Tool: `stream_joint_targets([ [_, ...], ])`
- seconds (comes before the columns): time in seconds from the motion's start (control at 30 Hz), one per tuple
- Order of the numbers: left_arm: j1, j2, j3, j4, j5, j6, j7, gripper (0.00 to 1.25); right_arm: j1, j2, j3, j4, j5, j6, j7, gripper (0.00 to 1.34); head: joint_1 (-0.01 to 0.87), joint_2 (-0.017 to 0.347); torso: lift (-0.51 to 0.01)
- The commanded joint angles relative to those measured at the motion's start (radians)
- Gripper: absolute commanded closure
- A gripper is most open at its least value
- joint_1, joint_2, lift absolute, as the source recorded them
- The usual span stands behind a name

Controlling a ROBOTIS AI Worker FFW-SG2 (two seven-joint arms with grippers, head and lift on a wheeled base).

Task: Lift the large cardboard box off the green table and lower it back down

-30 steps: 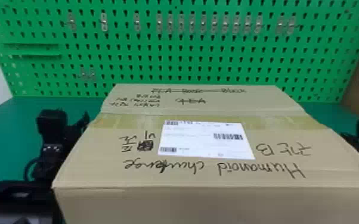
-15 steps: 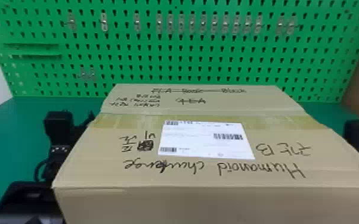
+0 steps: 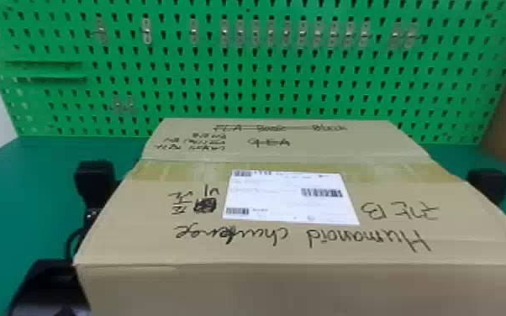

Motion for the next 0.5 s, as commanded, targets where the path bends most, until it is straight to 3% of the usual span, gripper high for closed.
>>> stream_joint_targets([
  [0.0, -0.007, -0.003, -0.020, 0.012, 0.004, 0.000, 0.001, 0.59, -0.011, 0.008, 0.020, 0.008, -0.012, -0.007, 0.000, 0.70, 0.508, 0.051, -0.211],
  [0.47, -0.018, -0.003, -0.055, 0.029, 0.026, 0.000, 0.001, 0.59, -0.038, 0.012, 0.096, 0.025, -0.033, -0.014, 0.000, 0.70, 0.508, 0.051, -0.211],
])
